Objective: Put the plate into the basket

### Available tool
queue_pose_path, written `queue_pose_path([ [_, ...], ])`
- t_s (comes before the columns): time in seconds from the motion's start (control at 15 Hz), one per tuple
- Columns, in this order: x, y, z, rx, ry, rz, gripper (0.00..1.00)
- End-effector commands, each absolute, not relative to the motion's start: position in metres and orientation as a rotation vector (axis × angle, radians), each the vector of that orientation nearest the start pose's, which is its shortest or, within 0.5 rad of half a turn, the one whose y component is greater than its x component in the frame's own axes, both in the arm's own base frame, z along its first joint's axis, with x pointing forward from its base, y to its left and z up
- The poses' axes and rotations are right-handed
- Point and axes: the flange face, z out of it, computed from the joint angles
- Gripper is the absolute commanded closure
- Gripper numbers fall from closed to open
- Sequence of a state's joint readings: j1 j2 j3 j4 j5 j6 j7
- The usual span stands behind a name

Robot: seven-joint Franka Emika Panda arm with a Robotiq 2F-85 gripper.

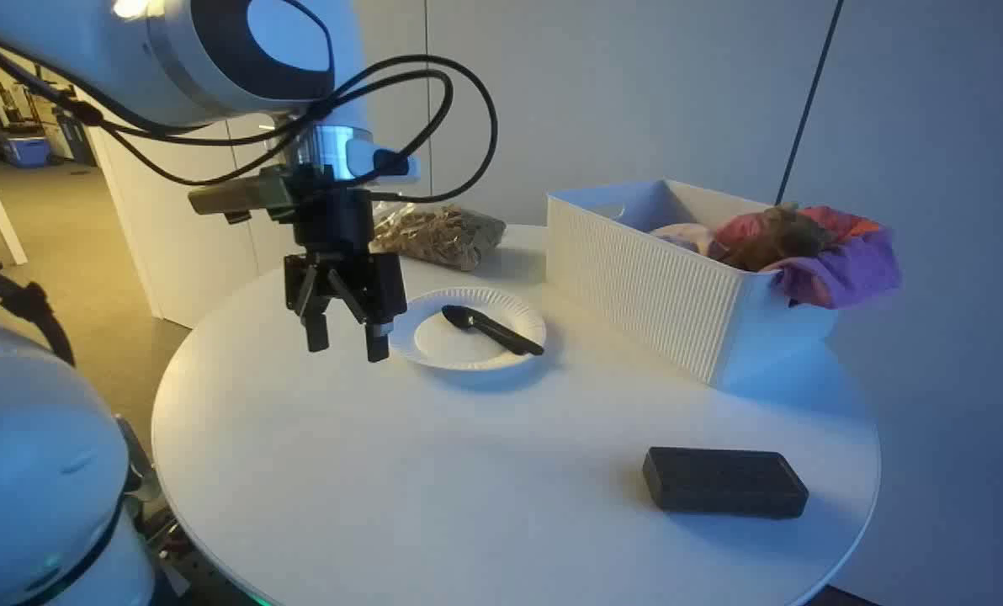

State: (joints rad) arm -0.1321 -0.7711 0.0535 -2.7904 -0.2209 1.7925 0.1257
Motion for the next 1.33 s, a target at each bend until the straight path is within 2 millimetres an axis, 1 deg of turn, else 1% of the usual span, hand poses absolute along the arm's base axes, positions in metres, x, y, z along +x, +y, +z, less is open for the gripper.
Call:
queue_pose_path([
  [0.0,0.281,-0.042,0.404,-3.359,0.253,0.383,0.00],
  [1.0,0.281,-0.043,0.404,-3.356,0.254,0.383,0.00],
  [1.13,0.284,-0.054,0.405,-3.310,0.220,0.378,0.00],
  [1.27,0.281,-0.064,0.413,-3.239,0.164,0.280,0.00],
])
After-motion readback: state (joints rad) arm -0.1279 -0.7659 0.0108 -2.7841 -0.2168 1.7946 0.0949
